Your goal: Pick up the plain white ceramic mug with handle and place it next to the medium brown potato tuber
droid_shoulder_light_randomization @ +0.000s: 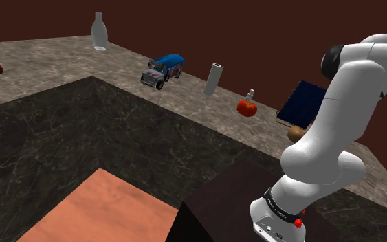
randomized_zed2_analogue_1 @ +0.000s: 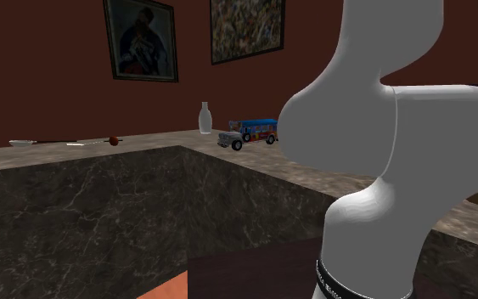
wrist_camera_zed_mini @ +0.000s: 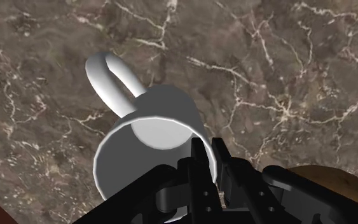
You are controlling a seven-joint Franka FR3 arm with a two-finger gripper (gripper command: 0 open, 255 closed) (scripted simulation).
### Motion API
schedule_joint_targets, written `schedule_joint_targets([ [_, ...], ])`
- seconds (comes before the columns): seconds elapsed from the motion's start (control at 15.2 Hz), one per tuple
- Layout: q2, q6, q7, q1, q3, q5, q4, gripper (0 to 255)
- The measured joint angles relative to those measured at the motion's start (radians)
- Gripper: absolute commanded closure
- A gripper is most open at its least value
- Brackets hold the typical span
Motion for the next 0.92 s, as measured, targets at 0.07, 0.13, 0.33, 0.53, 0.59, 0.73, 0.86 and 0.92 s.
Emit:
schedule_joint_targets([
  [0.07, 0.004, 0.006, -0.002, -0.002, 0.004, 0.005, -0.003, 255],
  [0.13, 0.005, 0.009, -0.002, -0.001, 0.005, 0.006, -0.006, 255],
  [0.33, 0.008, 0.011, -0.003, -0.002, 0.007, 0.009, -0.006, 255],
  [0.53, 0.008, 0.012, -0.003, -0.002, 0.008, 0.010, -0.006, 0],
  [0.59, 0.008, 0.012, -0.003, -0.003, 0.008, 0.010, -0.006, 0],
  [0.73, 0.008, 0.012, -0.003, -0.003, 0.008, 0.010, -0.006, 0],
  [0.86, 0.008, 0.012, -0.003, -0.003, 0.008, 0.010, -0.006, 0],
  [0.92, 0.008, 0.012, -0.003, -0.003, 0.008, 0.010, -0.006, 0],
])
